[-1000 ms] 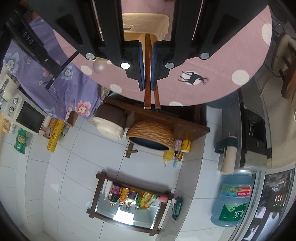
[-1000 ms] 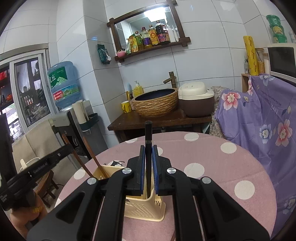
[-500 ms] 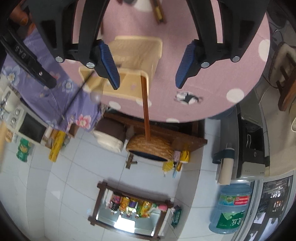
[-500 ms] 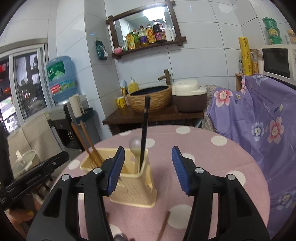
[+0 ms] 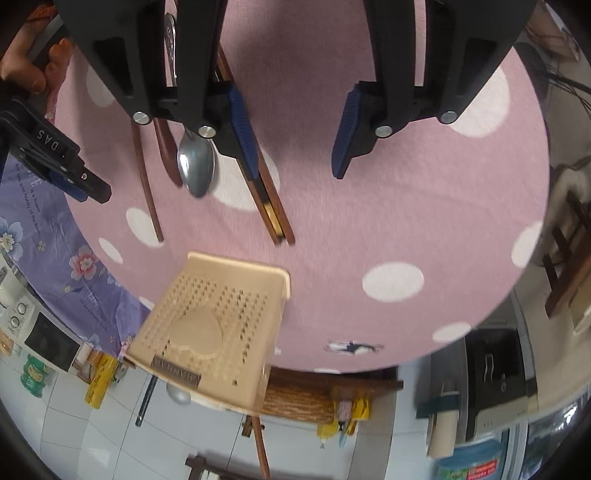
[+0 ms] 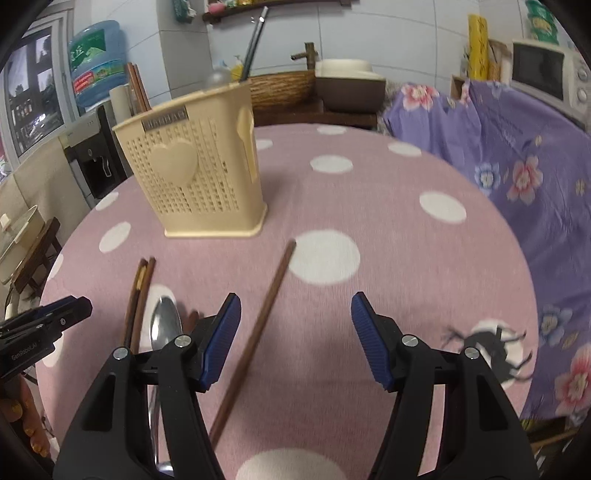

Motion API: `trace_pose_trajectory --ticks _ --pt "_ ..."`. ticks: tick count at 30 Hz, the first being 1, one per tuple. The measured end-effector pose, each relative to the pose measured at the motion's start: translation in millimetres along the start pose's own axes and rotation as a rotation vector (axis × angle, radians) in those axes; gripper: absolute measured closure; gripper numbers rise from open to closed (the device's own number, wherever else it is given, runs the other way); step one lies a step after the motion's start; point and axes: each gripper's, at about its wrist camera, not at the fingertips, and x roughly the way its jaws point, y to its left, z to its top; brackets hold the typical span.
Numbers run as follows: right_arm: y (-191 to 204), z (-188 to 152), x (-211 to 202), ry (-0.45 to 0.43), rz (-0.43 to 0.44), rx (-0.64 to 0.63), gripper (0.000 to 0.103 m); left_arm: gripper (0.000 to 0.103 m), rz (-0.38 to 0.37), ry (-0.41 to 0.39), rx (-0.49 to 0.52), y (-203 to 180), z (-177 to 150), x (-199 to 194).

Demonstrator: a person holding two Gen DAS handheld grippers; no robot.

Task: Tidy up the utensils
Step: 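Move the left tool to the chopsticks while the right tool approaches a wooden chopstick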

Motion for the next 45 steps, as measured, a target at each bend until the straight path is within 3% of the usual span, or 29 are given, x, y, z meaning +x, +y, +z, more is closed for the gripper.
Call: trace_pose_trajectory --ticks 5,19,25,28,37,39,41,45 --pt "1 -11 0 0.015 0.011 0.006 0.040 0.067 0.000 0.016 0.048 -14 -9 6" --pt "11 -12 0 0.033 0.024 -0.020 0.040 0.070 0.102 0.039 0.149 -29 -22 22" --pt "4 -8 2 0.043 0.019 0.002 0.040 0.071 0.070 0.027 0.063 0 -20 5" --pt "6 -3 8 0.063 0.038 0.015 0.040 0.071 0.090 0.001 0.057 2 -14 1" --pt "22 21 34 0.117 -0.010 0.012 0.040 0.071 0.098 0.023 0.004 9 2 18" --pt "27 26 41 0.128 -0.028 0.006 0.042 0.071 0.105 0.023 0.007 8 4 21" --pt "31 31 48 0.140 -0.049 -0.007 0.052 0.071 0.101 0.028 -0.001 8 5 24" --pt "34 35 66 0.190 -0.066 0.006 0.062 0.071 0.106 0.041 -0.023 11 6 30"
